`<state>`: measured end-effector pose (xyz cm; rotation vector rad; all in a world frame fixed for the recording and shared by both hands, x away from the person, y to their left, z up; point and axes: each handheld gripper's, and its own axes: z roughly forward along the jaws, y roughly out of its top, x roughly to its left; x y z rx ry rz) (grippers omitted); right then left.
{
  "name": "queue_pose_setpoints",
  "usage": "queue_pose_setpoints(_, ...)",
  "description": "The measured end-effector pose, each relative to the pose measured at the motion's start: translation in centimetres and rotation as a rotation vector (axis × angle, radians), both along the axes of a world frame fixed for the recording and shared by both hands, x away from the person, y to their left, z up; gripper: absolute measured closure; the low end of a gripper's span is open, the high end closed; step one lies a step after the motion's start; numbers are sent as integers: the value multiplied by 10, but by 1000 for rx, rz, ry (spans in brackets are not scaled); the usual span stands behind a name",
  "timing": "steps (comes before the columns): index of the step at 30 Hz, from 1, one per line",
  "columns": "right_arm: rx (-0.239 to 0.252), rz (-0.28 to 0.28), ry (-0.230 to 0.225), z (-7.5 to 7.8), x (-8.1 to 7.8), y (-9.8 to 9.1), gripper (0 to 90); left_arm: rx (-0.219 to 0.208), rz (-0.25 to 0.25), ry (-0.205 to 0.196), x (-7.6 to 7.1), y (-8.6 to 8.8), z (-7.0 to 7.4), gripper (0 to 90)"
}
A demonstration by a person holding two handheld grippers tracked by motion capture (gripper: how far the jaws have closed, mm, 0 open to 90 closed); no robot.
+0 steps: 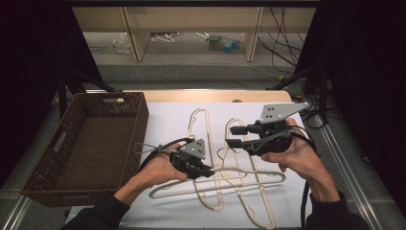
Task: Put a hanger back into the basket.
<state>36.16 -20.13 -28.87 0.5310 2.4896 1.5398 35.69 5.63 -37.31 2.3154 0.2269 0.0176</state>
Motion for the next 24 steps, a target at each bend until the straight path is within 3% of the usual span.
queue_pose_setpoints(3, 38, -67, -15, 6, -7, -11, 459, 16, 46, 2, -2, 7, 10, 862)
queue_pose_setpoints(5, 35, -88, -10, 5, -12, -18, 444, 36, 74, -5, -1, 12, 14, 862)
queue_pose_setpoints(9, 33, -141, -11, -1, -17, -35, 428, 32, 134, 0, 2, 23, 23, 862)
queue_pose_setpoints(15, 38, -157, 20, -12, -23, -48, 432, 17, 178, -1, 2, 33, 46, 862)
queue_pose_setpoints(20, 24, -181, 47, -19, -34, -53, 427, 3, 217, -27, -2, 45, 71, 862)
queue_pose_setpoints(23, 39, -174, 32, -20, -39, -54, 427, 2, 238, -43, -3, 53, 82, 862)
queue_pose_setpoints(24, 38, -179, 31, -24, -44, -56, 423, 2, 261, -64, -4, 63, 91, 862)
